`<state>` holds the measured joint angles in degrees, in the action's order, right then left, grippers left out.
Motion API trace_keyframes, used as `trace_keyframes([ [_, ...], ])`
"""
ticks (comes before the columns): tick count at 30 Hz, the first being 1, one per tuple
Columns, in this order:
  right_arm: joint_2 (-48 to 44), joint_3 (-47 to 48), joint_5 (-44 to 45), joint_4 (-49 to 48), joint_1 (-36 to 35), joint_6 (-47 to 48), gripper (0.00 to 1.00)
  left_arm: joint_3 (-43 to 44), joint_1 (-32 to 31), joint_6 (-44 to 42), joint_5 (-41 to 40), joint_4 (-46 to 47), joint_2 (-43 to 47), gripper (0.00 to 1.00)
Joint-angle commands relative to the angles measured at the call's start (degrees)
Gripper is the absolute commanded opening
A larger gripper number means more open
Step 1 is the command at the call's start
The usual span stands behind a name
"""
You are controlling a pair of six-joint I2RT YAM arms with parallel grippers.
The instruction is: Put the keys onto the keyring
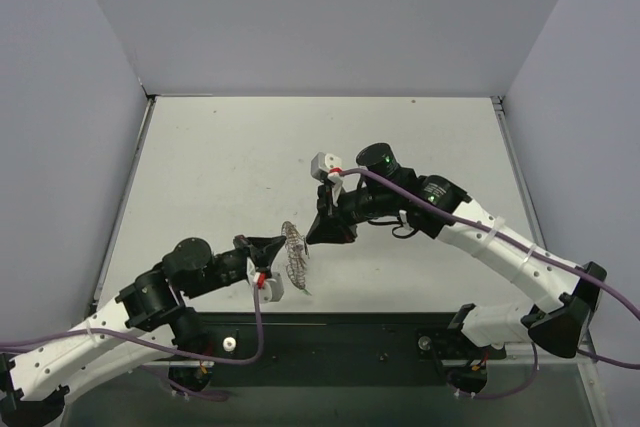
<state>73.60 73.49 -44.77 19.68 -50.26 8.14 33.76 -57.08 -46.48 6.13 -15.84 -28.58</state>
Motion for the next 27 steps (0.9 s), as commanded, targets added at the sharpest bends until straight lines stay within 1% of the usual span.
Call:
trace_keyframes([
  [1,1.3,2.0,-4.4,-0.2,0.6,1.6,0.00,-3.0,-0.8,-9.3,0.2,9.9,3.5,0.00],
  [6,4.3,2.7,-6.6,0.0,1.0,1.8,0.00,-6.4,-1.4,-14.2,0.5,13.4,6.2,0.00],
  [12,7.7,4.2,-8.7,1.6,1.2,3.1,0.00,-9.8,-2.5,-20.9,0.5,13.7,7.7,0.00],
  [18,10.4,6.5,-9.0,4.5,1.3,4.7,0.00,-13.1,-2.7,-28.7,0.6,13.6,9.7,0.00],
  [22,12.1,8.2,-9.6,7.1,1.2,5.9,0.00,-14.3,-2.7,-35.8,-0.2,14.3,9.7,0.00],
  [25,13.6,9.4,-10.2,9.8,1.0,6.9,0.00,-15.1,-2.8,-37.6,-1.0,15.0,9.7,0.00],
  [26,14.2,9.6,-10.3,10.0,1.1,7.1,0.00,-15.1,-2.8,-37.3,-1.0,17.4,9.7,0.00],
  [27,14.5,9.8,-10.5,10.5,1.0,7.2,0.00,-15.4,-2.8,-37.5,-2.0,17.9,9.8,0.00],
])
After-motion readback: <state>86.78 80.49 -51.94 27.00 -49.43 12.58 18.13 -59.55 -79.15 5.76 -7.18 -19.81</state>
